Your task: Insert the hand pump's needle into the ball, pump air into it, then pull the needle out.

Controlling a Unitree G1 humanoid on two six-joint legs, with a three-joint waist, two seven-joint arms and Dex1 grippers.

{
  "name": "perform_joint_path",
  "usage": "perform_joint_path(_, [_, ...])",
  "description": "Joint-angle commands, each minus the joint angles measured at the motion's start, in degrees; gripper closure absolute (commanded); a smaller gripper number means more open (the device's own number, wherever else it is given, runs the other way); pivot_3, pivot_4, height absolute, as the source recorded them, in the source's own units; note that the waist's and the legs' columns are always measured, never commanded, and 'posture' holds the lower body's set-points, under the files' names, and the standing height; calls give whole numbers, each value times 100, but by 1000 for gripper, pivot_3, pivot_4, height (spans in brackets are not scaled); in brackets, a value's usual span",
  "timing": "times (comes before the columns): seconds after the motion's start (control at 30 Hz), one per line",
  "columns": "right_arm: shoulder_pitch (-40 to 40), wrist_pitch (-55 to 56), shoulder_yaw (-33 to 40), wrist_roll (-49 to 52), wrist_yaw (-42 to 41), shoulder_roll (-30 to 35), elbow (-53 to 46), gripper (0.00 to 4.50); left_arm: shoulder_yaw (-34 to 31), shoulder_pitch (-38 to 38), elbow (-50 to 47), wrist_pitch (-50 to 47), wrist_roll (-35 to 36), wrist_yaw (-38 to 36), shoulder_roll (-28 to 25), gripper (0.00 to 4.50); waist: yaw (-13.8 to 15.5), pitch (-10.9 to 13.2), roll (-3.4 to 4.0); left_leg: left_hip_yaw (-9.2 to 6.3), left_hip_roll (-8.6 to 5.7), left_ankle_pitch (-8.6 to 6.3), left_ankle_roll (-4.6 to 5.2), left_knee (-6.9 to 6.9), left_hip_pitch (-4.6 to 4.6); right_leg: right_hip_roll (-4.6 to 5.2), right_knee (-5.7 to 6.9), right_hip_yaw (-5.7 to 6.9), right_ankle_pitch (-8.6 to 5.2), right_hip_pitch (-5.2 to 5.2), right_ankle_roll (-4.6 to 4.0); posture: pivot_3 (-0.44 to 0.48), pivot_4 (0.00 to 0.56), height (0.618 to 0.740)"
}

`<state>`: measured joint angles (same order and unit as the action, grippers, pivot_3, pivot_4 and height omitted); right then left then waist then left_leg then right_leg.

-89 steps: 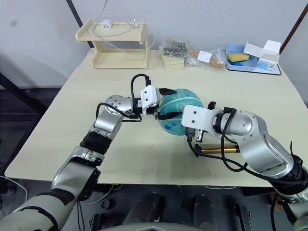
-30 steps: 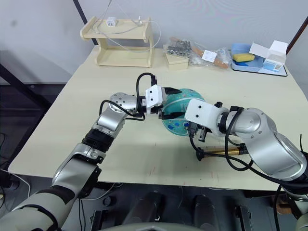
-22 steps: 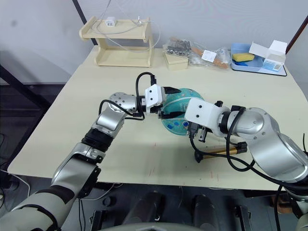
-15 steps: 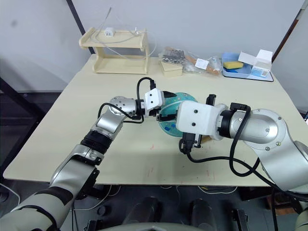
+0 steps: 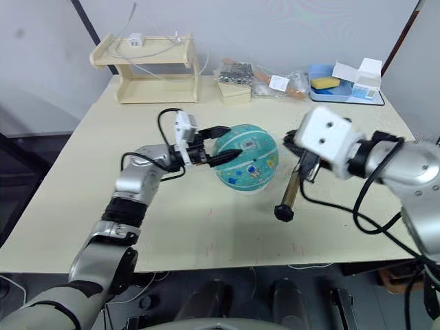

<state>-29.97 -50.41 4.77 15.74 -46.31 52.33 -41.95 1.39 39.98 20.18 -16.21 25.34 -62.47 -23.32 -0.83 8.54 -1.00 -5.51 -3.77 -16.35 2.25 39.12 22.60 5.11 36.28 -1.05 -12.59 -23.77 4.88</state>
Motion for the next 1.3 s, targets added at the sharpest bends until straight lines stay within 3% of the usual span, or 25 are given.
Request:
perform_joint_path(0.03, [-19,645,278,-51,-94,154,448,4184,-437,-180,-998,-1108,942,-168,-220,0,4,10,8,5,0,2,-2,1,23,1,15,-3,-1,-30,-2,0,150,740])
perform_joint_path(0.33, [277,1644,464,-92,-320,423,1346,4184,-977,-1166,-2482,-2220,2037,-739,-1179,0,17,49,44,46,1,2,-4,2,30,10,34,-28,-5,-59,-8,0,150,740])
perform_joint_path(0.57, [765,1882,839,4,-491,617,1442,4184,-1250,-2547,-3060,-1903,2017,-1208,-1743,0,62,75,69,49,2,2,-4,-3,35,13,35,-32,-6,-67,-11,0,150,740])
perform_joint_path(0.9, [2371,1799,1168,70,-333,329,1080,4184,-1217,-3391,-2999,-858,1499,-1311,-1655,0,193,77,71,54,0,1,-3,-3,36,26,34,-30,-6,-66,-11,0,150,740])
perform_joint_path(1.23, [3170,1947,1213,133,-247,-59,1668,4184,-1010,-3597,-2869,-304,1154,-1218,-1400,0,173,78,71,58,-2,0,-1,-5,34,25,33,-31,-6,-66,-11,0,150,740])
perform_joint_path(1.27, [3240,2008,1242,100,-281,-43,1772,3149,-994,-3606,-2868,-282,1144,-1218,-1391,0,173,78,71,58,-2,0,-1,-3,34,24,33,-31,-6,-66,-11,0,150,740])
perform_joint_path(1.3, [3316,2079,1272,48,-299,-17,1848,2804,-985,-3614,-2868,-266,1138,-1220,-1384,0,176,78,71,59,-2,0,-1,-3,34,25,34,-32,-6,-66,-11,0,150,740])
